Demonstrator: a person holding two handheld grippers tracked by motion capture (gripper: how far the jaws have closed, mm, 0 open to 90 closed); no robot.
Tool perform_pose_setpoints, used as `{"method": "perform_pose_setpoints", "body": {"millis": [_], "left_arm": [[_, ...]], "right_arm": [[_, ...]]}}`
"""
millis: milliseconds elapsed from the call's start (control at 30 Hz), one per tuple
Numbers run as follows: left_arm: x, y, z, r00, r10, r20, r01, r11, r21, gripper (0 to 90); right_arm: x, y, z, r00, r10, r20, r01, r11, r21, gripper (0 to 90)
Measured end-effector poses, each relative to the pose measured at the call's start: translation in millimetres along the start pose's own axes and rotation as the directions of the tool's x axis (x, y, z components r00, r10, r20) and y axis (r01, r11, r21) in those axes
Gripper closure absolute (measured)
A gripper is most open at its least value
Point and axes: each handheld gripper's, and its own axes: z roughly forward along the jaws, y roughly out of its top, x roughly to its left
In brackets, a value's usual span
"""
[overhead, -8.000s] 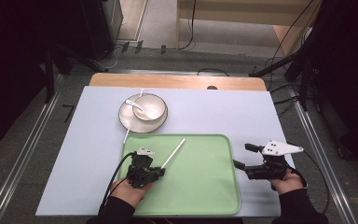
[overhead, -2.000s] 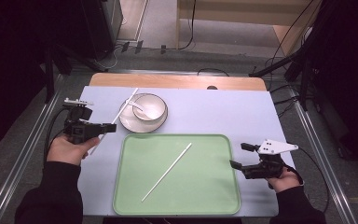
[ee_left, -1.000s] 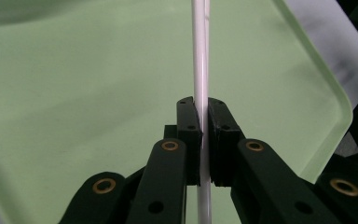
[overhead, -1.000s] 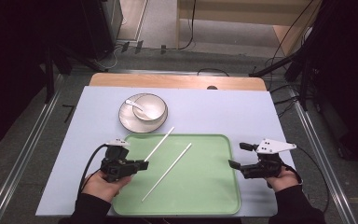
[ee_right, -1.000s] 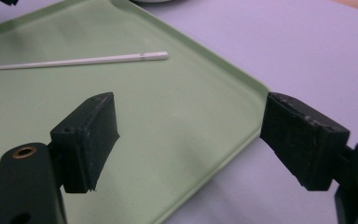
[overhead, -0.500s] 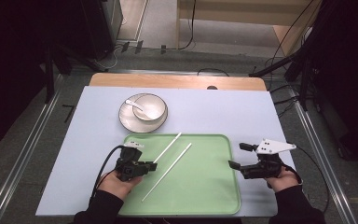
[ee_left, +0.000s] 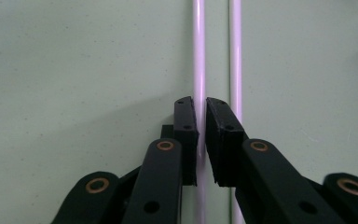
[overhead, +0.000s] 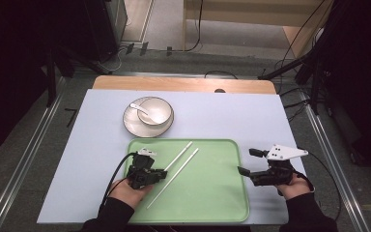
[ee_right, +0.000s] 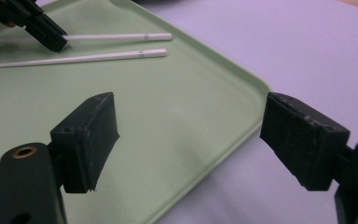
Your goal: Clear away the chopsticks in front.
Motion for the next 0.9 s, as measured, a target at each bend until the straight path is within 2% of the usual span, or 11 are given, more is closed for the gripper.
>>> {"method": "perform_pose_setpoints", "body": {"millis": [200,233,367,467,600,700,767,833,867,900], "left_arm": [[-0.4,-1.3,-0.6,0.9999,-0.007,0.013,0.007,1.0000,-0.005,77.4],[0.6,-1.0,-1.1,0.9995,-0.012,0.029,0.012,0.9999,-0.002,76.1],[5.5,0.4,-5.4,0.9988,-0.022,0.043,0.023,0.9997,0.000,67.6],[12.1,2.0,-13.7,0.9968,-0.019,0.078,0.020,0.9997,-0.015,58.7],[18.7,2.0,-27.8,0.9970,0.028,0.073,-0.024,0.9982,-0.054,45.1],[22.5,1.3,-35.3,0.9969,0.044,0.065,-0.040,0.9969,-0.068,40.8],[30.2,0.0,-47.6,0.9957,0.054,0.075,-0.047,0.9944,-0.095,36.2],[33.2,-0.5,-51.7,0.9952,0.056,0.080,-0.048,0.9932,-0.106,34.5],[39.1,-1.8,-60.3,0.9949,0.052,0.086,-0.040,0.9905,-0.132,34.3],[42.3,-2.5,-64.5,0.9943,0.049,0.095,-0.035,0.9900,-0.137,33.6]], "right_arm": [[-0.1,0.4,0.3,1.0000,0.006,0.001,-0.006,1.000,0.001,19.4],[0.3,0.8,1.1,1.0000,0.002,-0.001,-0.002,1.000,0.002,19.4],[-0.5,-0.4,0.5,1.0000,0.005,-0.003,-0.005,1.000,0.000,19.5],[-0.8,-0.9,-0.9,0.9999,0.012,0.000,-0.012,1.000,-0.001,19.5],[-0.5,-1.3,-1.2,0.9999,0.012,-0.001,-0.012,1.000,-0.003,19.5],[-0.6,-1.3,-2.1,1.0000,0.009,0.002,-0.009,1.000,-0.002,19.5],[-0.7,-1.3,-2.4,0.9999,0.010,0.002,-0.010,1.000,-0.006,19.5],[-0.7,-1.1,-2.4,0.9999,0.014,0.002,-0.014,1.000,-0.003,19.5],[-0.8,-1.2,-2.2,0.9999,0.014,0.001,-0.014,1.000,-0.003,19.5],[-0.9,-1.2,-2.2,0.9999,0.015,0.002,-0.015,1.000,-0.003,19.5]]}}
